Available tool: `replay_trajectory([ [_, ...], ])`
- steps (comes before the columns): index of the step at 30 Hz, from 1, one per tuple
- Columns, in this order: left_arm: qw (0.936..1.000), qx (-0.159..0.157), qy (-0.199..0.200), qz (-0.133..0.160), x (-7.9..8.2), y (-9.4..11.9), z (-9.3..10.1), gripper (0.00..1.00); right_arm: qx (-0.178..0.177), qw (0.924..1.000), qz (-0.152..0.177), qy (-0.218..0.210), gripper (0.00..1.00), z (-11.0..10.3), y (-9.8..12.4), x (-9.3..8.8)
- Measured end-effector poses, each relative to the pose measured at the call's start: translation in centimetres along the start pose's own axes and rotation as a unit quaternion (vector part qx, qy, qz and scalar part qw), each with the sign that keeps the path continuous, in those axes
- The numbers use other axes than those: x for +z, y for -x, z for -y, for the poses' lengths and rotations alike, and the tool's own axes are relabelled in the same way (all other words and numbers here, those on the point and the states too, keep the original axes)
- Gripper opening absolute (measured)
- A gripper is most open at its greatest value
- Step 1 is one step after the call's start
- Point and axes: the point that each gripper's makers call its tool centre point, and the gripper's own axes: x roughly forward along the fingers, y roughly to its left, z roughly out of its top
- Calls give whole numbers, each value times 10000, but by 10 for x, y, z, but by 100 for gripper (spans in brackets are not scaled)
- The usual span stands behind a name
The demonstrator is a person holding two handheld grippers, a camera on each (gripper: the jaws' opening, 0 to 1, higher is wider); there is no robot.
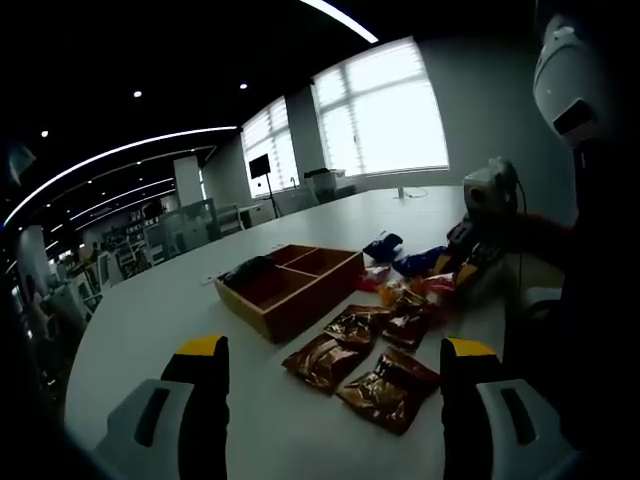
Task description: Pick up the scattered marshmallows, QQ candies, Oreo cookies, and mixed nuts on the table and sort them into separate containers
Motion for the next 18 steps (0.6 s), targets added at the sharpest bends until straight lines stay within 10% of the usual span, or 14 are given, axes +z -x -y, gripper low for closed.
replay_trajectory([
  [18,10000,-90,-31,3,0,0,6,91,-150,9990,399,-100,13,10,23,23],
])
